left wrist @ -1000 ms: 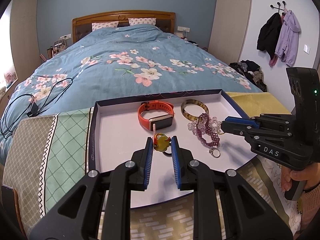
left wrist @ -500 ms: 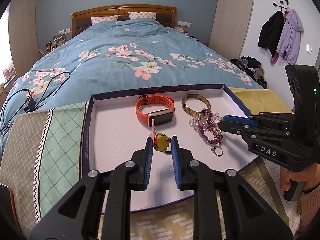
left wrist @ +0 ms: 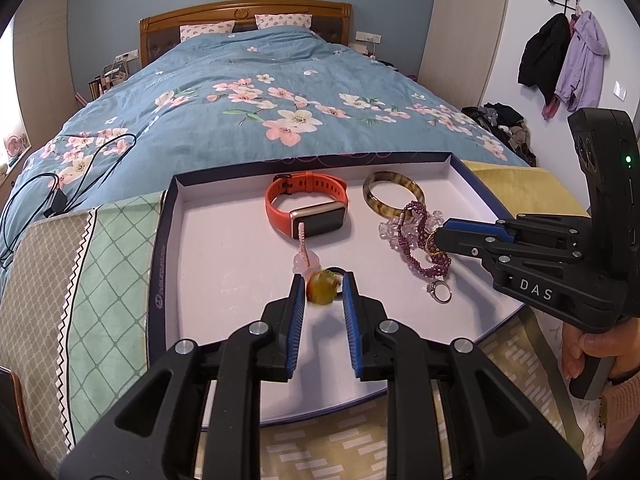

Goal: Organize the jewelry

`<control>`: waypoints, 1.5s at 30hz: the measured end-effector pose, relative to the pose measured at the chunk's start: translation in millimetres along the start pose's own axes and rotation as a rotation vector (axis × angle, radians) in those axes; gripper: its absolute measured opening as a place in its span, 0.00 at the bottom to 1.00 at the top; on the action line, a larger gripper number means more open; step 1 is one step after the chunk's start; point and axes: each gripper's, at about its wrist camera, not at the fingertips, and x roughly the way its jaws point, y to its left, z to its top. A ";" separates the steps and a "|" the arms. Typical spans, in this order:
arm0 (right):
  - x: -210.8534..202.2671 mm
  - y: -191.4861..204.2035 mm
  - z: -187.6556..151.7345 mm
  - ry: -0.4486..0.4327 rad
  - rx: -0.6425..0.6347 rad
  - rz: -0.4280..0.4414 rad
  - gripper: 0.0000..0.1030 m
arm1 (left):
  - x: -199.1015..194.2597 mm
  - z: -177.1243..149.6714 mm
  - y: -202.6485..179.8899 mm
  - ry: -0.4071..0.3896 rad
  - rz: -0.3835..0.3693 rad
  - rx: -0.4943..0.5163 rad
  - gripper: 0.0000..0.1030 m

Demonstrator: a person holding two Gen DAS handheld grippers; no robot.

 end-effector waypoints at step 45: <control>-168.5 74.2 -92.4 -0.550 0.000 -0.153 0.93 | -219.6 -95.3 -32.4 -0.550 0.228 -0.055 0.94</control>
